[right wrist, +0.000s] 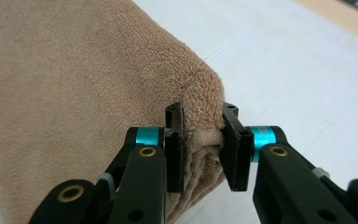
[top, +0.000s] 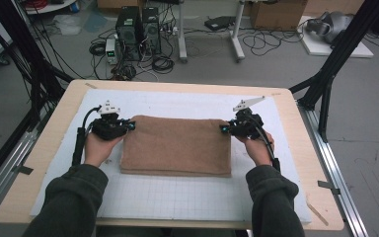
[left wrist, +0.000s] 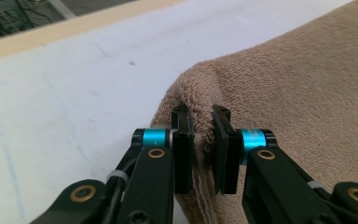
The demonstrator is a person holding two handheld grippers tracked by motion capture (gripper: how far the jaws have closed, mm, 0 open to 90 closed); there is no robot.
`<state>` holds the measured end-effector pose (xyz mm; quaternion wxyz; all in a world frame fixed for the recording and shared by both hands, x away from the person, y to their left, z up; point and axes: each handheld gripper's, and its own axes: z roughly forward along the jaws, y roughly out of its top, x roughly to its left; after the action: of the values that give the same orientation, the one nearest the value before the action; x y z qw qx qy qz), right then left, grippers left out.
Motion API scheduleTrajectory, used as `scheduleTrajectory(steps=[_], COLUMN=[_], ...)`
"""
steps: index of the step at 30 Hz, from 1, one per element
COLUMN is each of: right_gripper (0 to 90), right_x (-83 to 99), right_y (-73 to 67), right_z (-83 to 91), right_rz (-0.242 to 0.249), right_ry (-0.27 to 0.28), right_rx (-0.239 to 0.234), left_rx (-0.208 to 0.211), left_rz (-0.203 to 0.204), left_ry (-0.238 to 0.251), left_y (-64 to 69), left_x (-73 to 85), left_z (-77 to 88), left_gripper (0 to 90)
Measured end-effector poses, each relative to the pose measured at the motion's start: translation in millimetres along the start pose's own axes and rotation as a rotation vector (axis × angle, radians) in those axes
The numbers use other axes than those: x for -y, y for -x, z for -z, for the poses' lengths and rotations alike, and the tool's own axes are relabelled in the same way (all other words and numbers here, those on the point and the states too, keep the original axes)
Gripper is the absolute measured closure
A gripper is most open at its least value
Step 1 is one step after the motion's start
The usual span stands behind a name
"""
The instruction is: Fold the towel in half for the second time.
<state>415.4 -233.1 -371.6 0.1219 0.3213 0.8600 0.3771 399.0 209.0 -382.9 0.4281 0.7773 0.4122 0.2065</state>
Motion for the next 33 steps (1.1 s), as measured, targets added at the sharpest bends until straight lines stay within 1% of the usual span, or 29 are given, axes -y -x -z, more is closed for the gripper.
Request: scheduleTrajectory(steps=[1,2,4,5,6,7,8,9,10,11,12,13,14,16,17,18,19,20,22,23,24,25,26,27,29,30,32,33], right_gripper=[73.8,73.8,72.3,66.4,58.2,53.3,49.1,48.0,47.9,47.8,47.8,47.8,47.8,47.8,47.8,47.5,47.4,47.3,45.8,46.3,46.5,47.2,47.7,47.7,47.5,47.1,46.0,46.0], right_x=[-5.2,-8.4,-15.8,-17.0,-17.0,-14.4,-11.2,-7.9,-5.1,-1.1,1.3,3.4,5.6,8.8,10.5,11.5,12.1,12.9,14.0,14.5,15.0,16.6,17.7,19.7,23.9,25.9,31.2,33.9], right_y=[2.9,4.6,10.3,12.5,15.9,20.9,24.8,27.3,28.7,27.8,25.2,23.2,21.2,17.2,15.0,13.5,10.8,8.8,4.6,1.3,-1.7,-6.0,-8.1,-12.0,-17.9,-19.9,-24.6,-27.0], right_z=[-1.6,-2.5,-7.8,-9.7,-13.1,-16.9,-19.6,-21.5,-22.5,-23.5,-23.7,-23.4,-23.0,-21.3,-20.5,-19.9,-18.8,-18.2,-18.0,-18.7,-19.3,-20.9,-22.1,-24.0,-25.9,-26.7,-28.8,-29.9], right_rz=[0.005,0.001,0.008,0.009,0.003,-0.031,-0.060,-0.098,-0.110,-0.118,-0.108,-0.100,-0.104,-0.100,-0.098,-0.093,-0.085,-0.087,-0.094,-0.089,-0.084,-0.078,-0.074,-0.070,-0.064,-0.064,-0.058,-0.059], right_ry=[0.013,0.013,0.015,0.014,0.028,0.036,0.035,0.026,0.028,0.027,0.028,0.025,0.026,0.025,0.027,0.018,0.007,0.014,0.020,0.014,0.010,0.009,0.005,-0.004,-0.009,-0.006,-0.015,-0.022], right_rx=[0.012,0.020,0.047,0.065,0.097,0.111,0.109,0.097,0.077,0.056,0.057,0.051,0.041,0.037,0.032,0.027,0.031,0.023,-0.008,-0.015,-0.018,-0.026,-0.037,-0.044,-0.060,-0.070,-0.078,-0.082], left_rx=[-0.007,-0.020,-0.037,-0.062,-0.075,-0.065,-0.053,-0.053,-0.039,-0.015,-0.001,-0.007,0.001,0.020,0.025,0.034,0.044,0.051,0.068,0.080,0.090,0.094,0.105,0.118,0.131,0.140,0.143,0.137], left_rz=[-0.002,-0.003,0.004,0.018,0.031,0.039,0.044,0.037,0.033,0.040,0.030,0.011,0.003,0.001,-0.011,-0.015,-0.009,-0.010,0.000,0.001,-0.012,-0.017,-0.029,-0.033,-0.045,-0.041,-0.060,-0.071], left_ry=[-0.005,-0.005,0.000,-0.007,-0.022,-0.037,-0.054,-0.061,-0.062,-0.077,-0.083,-0.068,-0.059,-0.054,-0.058,-0.057,-0.052,-0.052,-0.044,-0.042,-0.056,-0.061,-0.052,-0.053,-0.071,-0.076,-0.110,-0.116], left_y=[-2.2,-5.0,-8.5,-9.5,-11.2,-12.4,-12.8,-12.2,-11.0,-10.3,-8.5,-5.2,-2.5,1.2,3.3,5.1,6.1,7.3,9.7,10.6,12.1,13.5,15.7,17.3,19.8,21.3,22.6,23.6], left_x=[-3.5,-8.5,-12.8,-13.1,-11.3,-9.1,-6.4,-3.9,0.2,2.1,3.8,6.2,8.5,13.3,16.1,20.0,23.2,26.3,32.5,34.6,37.3,38.5,41.0,42.7,46.1,49.6,52.7,54.5], left_z=[-1.8,-5.7,-12.2,-16.1,-19.5,-21.6,-22.8,-23.1,-22.1,-21.5,-20.5,-18.1,-15.4,-11.6,-9.6,-6.9,-5.1,-3.3,-0.2,0.7,1.9,2.1,3.7,4.9,5.4,5.5,5.0,5.2], left_gripper=[80.0,80.0,79.2,74.7,66.9,61.8,59.3,57.2,57.2,57.3,57.2,57.5,58.4,58.6,58.6,58.6,58.4,58.1,57.5,57.9,59.7,60.8,62.4,65.8,67.3,67.4,67.2,67.1])
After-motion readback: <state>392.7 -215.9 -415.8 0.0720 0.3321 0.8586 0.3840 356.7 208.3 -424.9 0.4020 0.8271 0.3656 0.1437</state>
